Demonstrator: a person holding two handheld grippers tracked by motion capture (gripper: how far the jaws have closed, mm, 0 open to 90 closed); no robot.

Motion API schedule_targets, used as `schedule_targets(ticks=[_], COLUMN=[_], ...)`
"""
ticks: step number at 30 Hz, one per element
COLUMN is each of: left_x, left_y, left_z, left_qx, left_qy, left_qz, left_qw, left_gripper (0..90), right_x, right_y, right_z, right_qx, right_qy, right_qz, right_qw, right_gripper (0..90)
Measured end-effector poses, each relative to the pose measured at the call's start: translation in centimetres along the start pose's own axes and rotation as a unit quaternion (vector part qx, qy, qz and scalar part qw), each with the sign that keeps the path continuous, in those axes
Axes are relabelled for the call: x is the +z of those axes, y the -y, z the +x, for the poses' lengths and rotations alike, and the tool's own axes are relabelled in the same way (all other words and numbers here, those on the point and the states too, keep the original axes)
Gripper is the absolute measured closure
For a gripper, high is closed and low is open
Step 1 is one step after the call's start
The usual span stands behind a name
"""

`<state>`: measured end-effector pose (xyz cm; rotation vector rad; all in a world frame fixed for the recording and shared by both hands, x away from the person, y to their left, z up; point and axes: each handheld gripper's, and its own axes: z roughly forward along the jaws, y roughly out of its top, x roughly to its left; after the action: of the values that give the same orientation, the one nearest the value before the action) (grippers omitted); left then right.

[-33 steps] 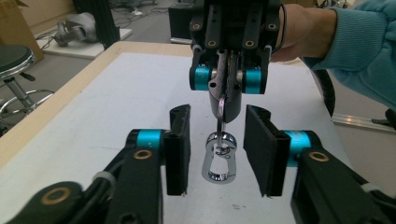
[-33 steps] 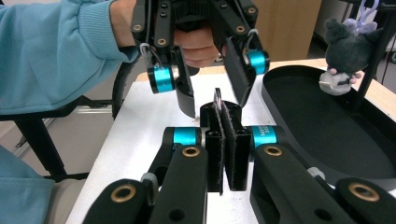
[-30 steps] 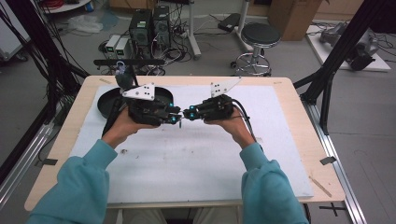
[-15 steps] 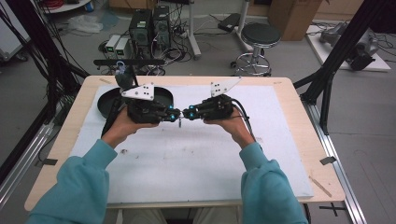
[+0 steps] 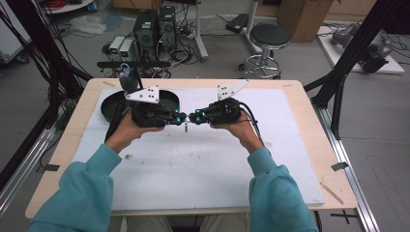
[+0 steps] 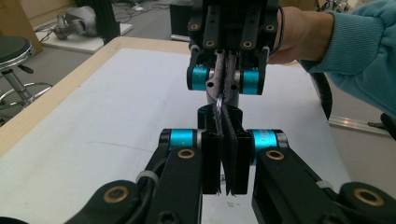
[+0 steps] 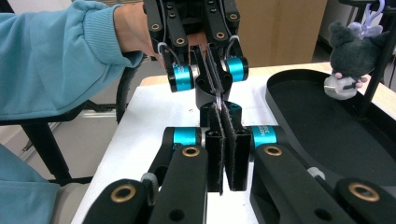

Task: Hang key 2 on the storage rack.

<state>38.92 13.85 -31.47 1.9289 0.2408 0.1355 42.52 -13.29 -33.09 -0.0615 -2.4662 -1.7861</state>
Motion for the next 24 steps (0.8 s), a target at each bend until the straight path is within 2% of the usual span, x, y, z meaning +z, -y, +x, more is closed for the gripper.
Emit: schedule_targets(ticks=[7,10,13,14,16,18,20,22,23,24], left_x=[0.0,-0.1,-0.1,0.0,-0.1,-0.3,-0.6,-0.9,-1.1,-1.2], left_y=[0.0,0.0,-0.1,-0.1,0.0,-0.1,-0.1,-0.1,-0.1,-0.1], left_z=[0.0,-0.1,-0.2,-0.2,-0.2,-0.2,-0.1,0.0,0.1,0.1], left_qx=[-0.004,-0.011,-0.003,-0.004,-0.005,-0.004,-0.003,-0.005,-0.004,-0.008], left_qy=[0.004,0.007,-0.002,-0.008,-0.005,-0.008,-0.015,-0.023,-0.024,-0.030], left_qz=[0.001,-0.001,0.005,0.006,0.004,-0.001,-0.001,0.000,0.002,-0.001], left_qw=[1.0000,0.9999,1.0000,0.9999,1.0000,1.0000,0.9999,0.9997,0.9997,0.9995], left_gripper=[87.7,88.1,88.3,88.3,88.3,88.3,88.3,88.3,88.3,88.3], right_x=[0.0,0.0,0.1,0.0,0.1,0.2,0.2,0.3,0.2,0.1], right_y=[0.0,0.0,0.0,0.0,0.0,0.1,0.1,0.2,0.1,0.1], right_z=[0.0,0.0,0.0,0.0,0.0,0.2,0.4,0.6,0.7,0.8], right_qx=[-0.002,-0.007,-0.009,-0.003,0.001,0.003,-0.001,0.002,-0.001,0.000], right_qy=[0.003,0.001,0.006,0.006,0.011,0.040,0.063,0.087,0.098,0.102], right_qz=[-0.002,-0.003,-0.003,-0.002,-0.005,0.003,0.019,0.019,0.021,0.025], right_qw=[1.0000,1.0000,0.9999,1.0000,0.9999,0.9992,0.9978,0.9960,0.9950,0.9944], right_gripper=[88.5,88.2,85.7,78.7,64.8,39.1,24.1,5.0,1.1,1.0])
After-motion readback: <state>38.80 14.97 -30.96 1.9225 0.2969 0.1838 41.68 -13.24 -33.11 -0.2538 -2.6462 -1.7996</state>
